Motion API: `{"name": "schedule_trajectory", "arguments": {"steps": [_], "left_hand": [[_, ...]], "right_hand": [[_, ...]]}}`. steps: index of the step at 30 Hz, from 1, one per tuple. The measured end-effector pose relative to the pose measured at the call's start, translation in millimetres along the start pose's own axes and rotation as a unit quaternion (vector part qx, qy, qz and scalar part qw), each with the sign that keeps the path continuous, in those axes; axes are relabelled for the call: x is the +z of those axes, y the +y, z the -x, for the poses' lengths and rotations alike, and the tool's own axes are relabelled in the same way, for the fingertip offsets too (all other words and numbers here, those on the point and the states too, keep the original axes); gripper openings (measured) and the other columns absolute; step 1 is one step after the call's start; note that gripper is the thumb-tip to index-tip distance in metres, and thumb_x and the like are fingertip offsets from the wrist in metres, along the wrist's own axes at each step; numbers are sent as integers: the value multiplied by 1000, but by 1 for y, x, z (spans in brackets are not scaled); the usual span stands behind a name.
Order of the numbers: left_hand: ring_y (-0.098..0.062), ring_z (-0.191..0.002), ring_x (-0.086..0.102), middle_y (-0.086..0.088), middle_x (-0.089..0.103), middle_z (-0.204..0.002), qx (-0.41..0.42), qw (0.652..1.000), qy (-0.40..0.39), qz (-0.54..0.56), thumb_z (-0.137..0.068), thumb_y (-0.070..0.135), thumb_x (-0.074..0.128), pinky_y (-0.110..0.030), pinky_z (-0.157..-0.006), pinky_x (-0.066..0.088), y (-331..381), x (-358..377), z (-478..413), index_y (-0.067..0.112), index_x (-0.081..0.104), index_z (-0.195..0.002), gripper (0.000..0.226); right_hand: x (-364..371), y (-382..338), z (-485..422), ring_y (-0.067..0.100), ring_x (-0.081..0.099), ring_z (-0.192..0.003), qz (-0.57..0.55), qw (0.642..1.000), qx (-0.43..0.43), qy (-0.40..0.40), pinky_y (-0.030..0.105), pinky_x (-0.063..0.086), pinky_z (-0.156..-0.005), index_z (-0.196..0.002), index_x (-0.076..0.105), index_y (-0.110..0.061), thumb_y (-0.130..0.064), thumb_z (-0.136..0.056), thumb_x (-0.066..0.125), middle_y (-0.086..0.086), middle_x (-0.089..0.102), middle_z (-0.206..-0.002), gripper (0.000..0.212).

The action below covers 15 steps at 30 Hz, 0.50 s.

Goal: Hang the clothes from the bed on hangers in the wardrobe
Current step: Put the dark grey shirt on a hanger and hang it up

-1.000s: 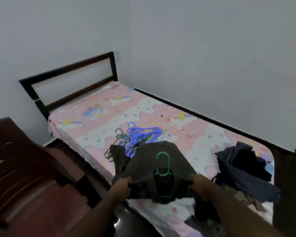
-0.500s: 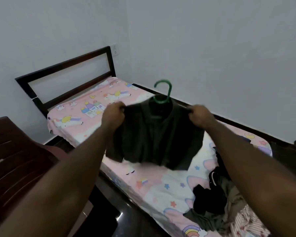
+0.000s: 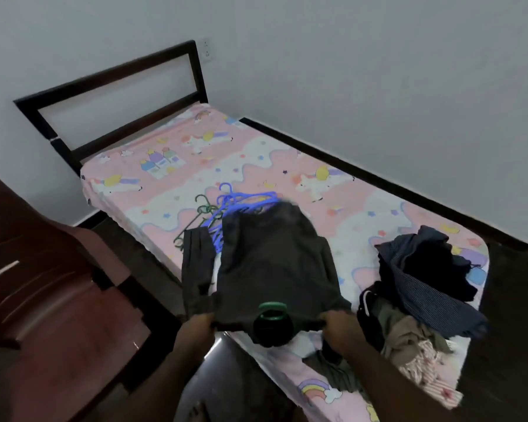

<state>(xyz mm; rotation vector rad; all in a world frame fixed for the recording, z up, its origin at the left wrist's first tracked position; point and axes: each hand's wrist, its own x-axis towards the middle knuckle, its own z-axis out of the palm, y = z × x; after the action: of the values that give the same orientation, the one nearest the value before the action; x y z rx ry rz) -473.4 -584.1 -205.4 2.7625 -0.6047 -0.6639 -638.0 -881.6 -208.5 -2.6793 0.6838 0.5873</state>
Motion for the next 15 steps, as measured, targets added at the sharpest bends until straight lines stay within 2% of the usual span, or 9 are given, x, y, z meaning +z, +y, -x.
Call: {"name": "schedule_trajectory", "arguments": {"steps": [5,8,13,15], "left_hand": [[-20,-104,64,2,67,-115,-25,998,-35,-54,-86,24,52,-30,-84,51,11,11,4,30,64,-109,27],[-24,-105,64,-3,66,-113,-15,997,-23,-65,-88,25,52,-33,-84,51,28,-15,-3,25,64,-108,23],[-32,-103,61,-13,67,-110,41,993,92,-53,-92,18,53,-35,-82,47,74,-127,-31,15,67,-109,22],[-34,-104,59,-15,67,-110,56,985,160,-20,-93,14,53,-36,-85,46,88,-187,-34,12,68,-108,22]], "right_hand": [[6,20,-6,25,61,-114,-8,999,-1,-32,32,47,-91,-115,67,-23,-22,-89,51,3,68,-117,31],[-27,22,-18,29,60,-112,-26,999,-24,-32,33,47,-88,-109,66,-18,-28,-92,55,10,65,-116,23],[-151,2,-49,32,60,-106,-22,997,-58,46,34,47,-83,-112,64,-14,-31,-92,55,14,63,-118,28],[-217,-13,-44,33,61,-105,-41,986,-80,140,35,48,-83,-106,69,-16,-31,-91,57,13,67,-114,24]]}}
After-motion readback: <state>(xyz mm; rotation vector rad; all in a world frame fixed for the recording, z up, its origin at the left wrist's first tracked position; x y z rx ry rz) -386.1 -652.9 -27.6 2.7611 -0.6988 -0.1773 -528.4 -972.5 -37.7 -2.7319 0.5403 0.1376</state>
